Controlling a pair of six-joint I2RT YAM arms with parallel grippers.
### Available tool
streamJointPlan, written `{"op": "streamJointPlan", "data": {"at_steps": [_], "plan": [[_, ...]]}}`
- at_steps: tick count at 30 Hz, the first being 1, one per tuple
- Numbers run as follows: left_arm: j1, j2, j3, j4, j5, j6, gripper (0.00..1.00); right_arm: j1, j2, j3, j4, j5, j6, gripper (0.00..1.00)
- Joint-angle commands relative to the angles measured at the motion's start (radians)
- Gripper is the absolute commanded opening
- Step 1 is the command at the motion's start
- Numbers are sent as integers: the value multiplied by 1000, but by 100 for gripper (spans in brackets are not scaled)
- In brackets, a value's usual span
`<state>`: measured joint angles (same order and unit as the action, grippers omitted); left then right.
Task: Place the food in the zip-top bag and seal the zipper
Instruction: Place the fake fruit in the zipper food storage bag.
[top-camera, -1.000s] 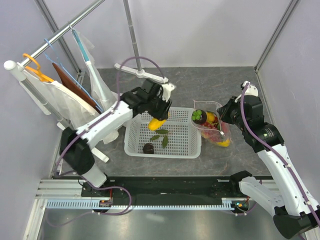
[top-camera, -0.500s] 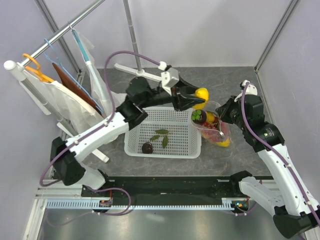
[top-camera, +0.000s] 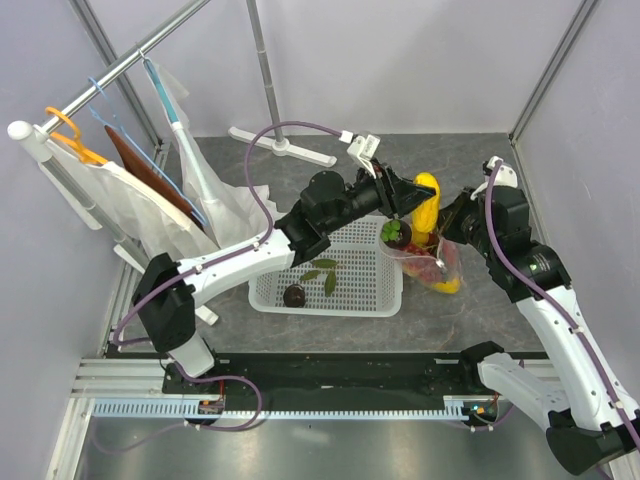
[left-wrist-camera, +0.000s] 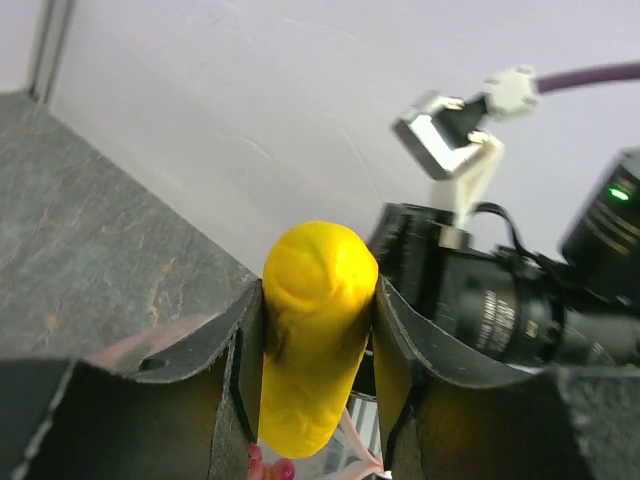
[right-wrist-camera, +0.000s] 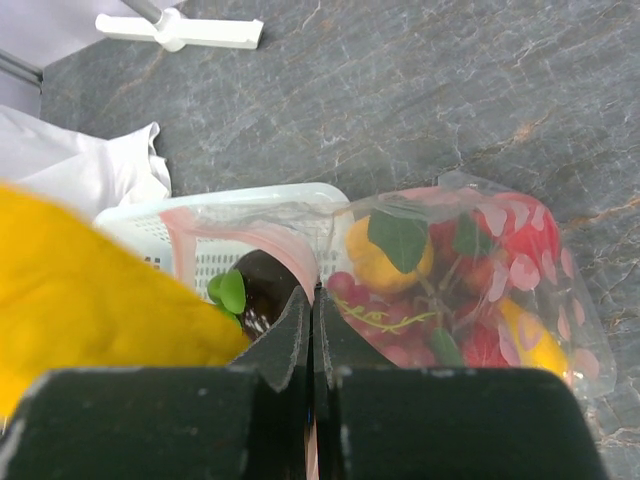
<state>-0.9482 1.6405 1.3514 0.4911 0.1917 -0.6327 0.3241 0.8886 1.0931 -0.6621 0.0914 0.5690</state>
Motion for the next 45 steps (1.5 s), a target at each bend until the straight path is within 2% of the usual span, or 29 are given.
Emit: {"op": "streamJointPlan", "data": {"at_steps": [1, 6, 13, 15, 17, 22, 25, 26, 31, 33, 34, 35, 36, 37, 38, 39, 41, 42, 45], "plan": [[-8, 22, 18, -35, -224, -197, 17, -3, 4, 63, 41, 45, 25, 0], [-21, 36, 18, -106, -288, -251, 17, -3, 6, 70, 32, 76, 48, 0], [-60, 36, -9, -154, -282, -280, 22, -2, 10, 68, 29, 77, 52, 0], [-75, 25, -27, -178, -259, -283, 37, -3, 9, 67, 30, 79, 51, 0], [-87, 13, -44, -213, -212, -280, 57, -3, 7, 64, 29, 77, 52, 0], [-77, -60, -107, -306, -144, -256, 72, -3, 6, 67, 25, 76, 49, 0], [-37, -143, -153, -298, -77, -174, 88, -2, 0, 70, 19, 79, 43, 0], [-12, -171, -164, -307, -66, -156, 99, -3, -2, 67, 19, 80, 43, 0], [92, -329, -196, -351, 26, 28, 100, -2, -4, 59, 18, 77, 42, 0], [166, -376, -144, -458, 63, 155, 100, -3, -7, 56, 19, 76, 40, 0], [192, -384, -115, -523, 104, 204, 100, -3, -7, 56, 19, 71, 40, 0], [242, -386, -51, -671, 141, 261, 100, -2, -10, 54, 19, 68, 37, 0], [264, -383, -23, -740, 178, 404, 100, -3, -8, 54, 19, 65, 35, 0], [281, -383, -5, -822, 268, 491, 100, -2, -8, 53, 19, 61, 34, 0], [295, -378, 24, -901, 293, 577, 100, -3, -10, 48, 19, 57, 31, 0], [295, -372, 29, -1060, 293, 740, 100, -3, -11, 47, 19, 56, 31, 0], [295, -360, 25, -1182, 263, 847, 99, -2, -14, 39, 21, 57, 28, 0], [295, -331, 25, -1307, 247, 920, 95, -3, -17, 34, 21, 57, 28, 0], [295, -263, 22, -1491, 206, 1004, 86, -3, -17, 33, 21, 47, 28, 0]]}}
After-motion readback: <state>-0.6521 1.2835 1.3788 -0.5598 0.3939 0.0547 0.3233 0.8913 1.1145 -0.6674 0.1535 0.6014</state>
